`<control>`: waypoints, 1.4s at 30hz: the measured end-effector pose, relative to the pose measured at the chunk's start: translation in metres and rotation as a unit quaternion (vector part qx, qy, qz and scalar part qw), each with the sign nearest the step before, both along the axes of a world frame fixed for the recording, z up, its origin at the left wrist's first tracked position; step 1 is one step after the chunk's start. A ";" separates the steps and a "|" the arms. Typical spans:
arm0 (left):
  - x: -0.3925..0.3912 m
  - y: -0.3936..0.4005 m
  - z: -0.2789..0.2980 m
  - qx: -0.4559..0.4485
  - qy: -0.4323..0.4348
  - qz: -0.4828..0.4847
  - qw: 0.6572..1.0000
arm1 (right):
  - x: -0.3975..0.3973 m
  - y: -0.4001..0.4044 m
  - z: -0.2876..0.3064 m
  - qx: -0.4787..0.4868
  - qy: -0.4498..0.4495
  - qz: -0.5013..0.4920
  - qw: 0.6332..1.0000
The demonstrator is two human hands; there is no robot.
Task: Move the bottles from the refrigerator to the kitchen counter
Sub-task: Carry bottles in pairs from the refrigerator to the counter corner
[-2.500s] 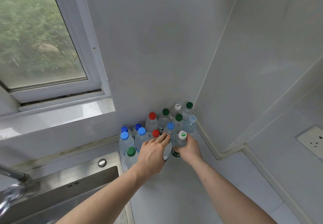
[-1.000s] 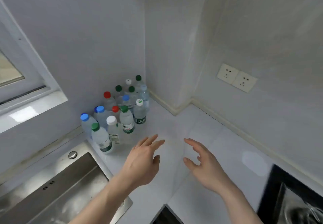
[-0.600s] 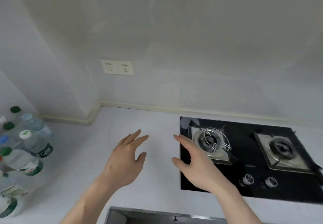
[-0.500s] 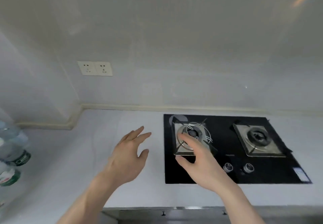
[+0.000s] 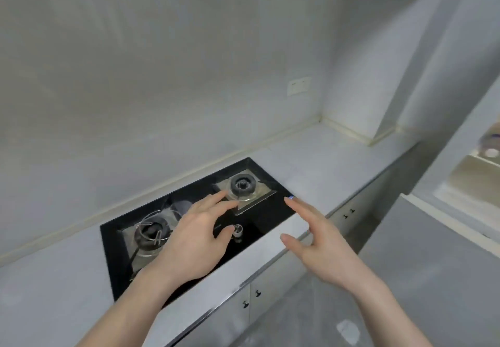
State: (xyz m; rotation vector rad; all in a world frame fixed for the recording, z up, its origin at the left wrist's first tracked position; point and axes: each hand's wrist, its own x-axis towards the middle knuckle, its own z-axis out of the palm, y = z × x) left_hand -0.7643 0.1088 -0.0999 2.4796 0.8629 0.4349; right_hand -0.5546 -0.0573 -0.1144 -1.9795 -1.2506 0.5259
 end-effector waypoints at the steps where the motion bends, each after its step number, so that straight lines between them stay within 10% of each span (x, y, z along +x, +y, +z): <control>1: 0.013 -0.002 0.007 0.000 0.000 -0.010 1.000 | 0.010 -0.009 0.003 -0.001 -0.007 -0.013 1.000; 17: 0.369 -0.056 0.039 -0.014 -0.077 -0.353 0.932 | 0.204 -0.196 0.046 0.028 -0.075 -0.379 0.922; 42: 0.735 -0.160 0.109 -0.016 -0.121 -0.554 0.824 | 0.448 -0.257 0.099 0.094 -0.136 -0.537 0.828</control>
